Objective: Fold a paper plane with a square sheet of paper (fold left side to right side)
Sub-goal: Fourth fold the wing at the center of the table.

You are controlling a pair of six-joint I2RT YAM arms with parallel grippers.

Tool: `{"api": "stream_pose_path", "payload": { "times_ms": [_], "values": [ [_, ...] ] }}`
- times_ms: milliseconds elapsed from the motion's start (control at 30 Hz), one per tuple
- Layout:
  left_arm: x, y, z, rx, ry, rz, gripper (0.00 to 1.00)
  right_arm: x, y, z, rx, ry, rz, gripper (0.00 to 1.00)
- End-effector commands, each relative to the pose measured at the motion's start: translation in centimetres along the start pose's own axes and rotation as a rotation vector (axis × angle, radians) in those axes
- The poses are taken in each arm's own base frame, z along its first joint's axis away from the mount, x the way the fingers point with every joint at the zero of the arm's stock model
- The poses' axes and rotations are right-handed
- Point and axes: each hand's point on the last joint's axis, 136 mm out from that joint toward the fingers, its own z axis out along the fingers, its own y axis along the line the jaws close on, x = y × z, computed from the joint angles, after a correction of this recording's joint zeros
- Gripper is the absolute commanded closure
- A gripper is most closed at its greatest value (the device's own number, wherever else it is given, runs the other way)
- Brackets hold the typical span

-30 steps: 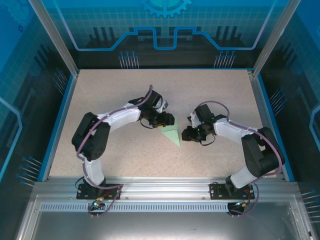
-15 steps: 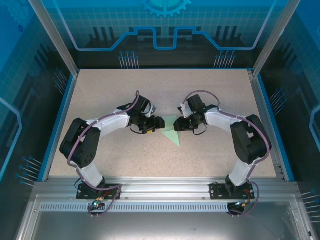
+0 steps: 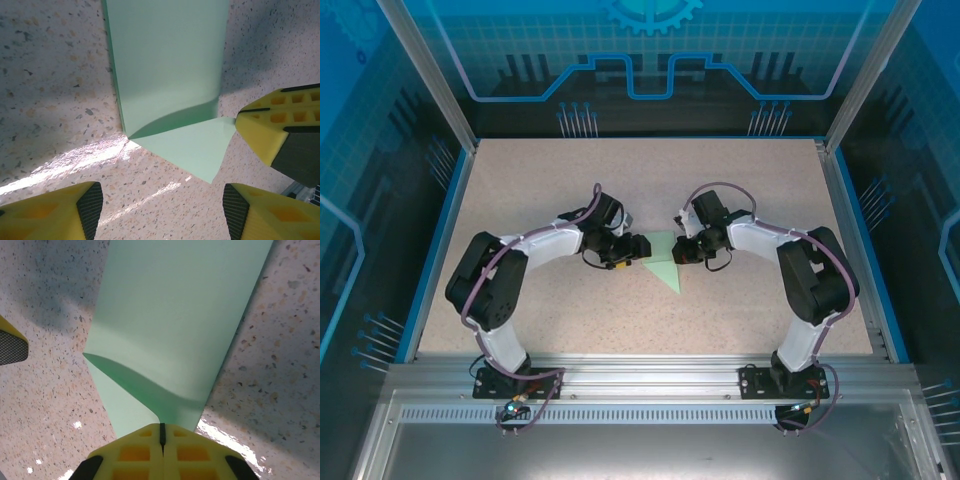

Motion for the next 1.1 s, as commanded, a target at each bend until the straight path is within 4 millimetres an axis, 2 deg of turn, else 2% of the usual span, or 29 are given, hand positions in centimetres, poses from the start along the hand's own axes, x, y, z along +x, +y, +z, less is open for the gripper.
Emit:
{"api": "stream_pose_path", "payload": {
  "times_ms": [0, 333, 533, 667, 800, 867, 967, 1067],
  "values": [
    [-0.1, -0.7, 0.6, 0.035, 0.021, -0.009, 0.31, -0.1, -0.1, 0.1, 0.019, 0.016, -0.009, 0.99],
    [-0.5, -1.5, 1.8, 0.045, 0.044, -0.005, 0.33, 0.0, -0.7, 0.0, 0.041, 0.019, 0.008, 0.99],
    [-0.9, -2.5, 2.6, 0.056, 0.05, 0.001, 0.46, 0.0, -0.6, 0.2, 0.029, 0.02, 0.012, 0.99],
    [-1.1, -2.9, 3.1, 0.053, 0.051, -0.004, 0.64, -0.1, -0.6, 0.0, 0.033, 0.015, 0.01, 0.97],
    [-1.4, -3.1, 2.9, 0.052, 0.037, -0.01, 0.79, -0.3, -0.6, -0.9, 0.055, -0.021, -0.004, 0.82],
    [-1.4, -3.2, 2.7, 0.055, 0.034, -0.012, 0.81, -0.5, -0.6, -1.7, 0.077, -0.05, -0.018, 0.73],
    [-1.4, -3.2, 2.7, 0.051, 0.032, -0.015, 0.81, -0.3, -0.6, -2.9, 0.127, -0.092, -0.054, 0.65],
    [-1.5, -3.2, 2.7, 0.048, 0.031, -0.019, 0.81, 0.2, -0.2, -3.7, 0.171, -0.13, -0.096, 0.61]
  ]
}}
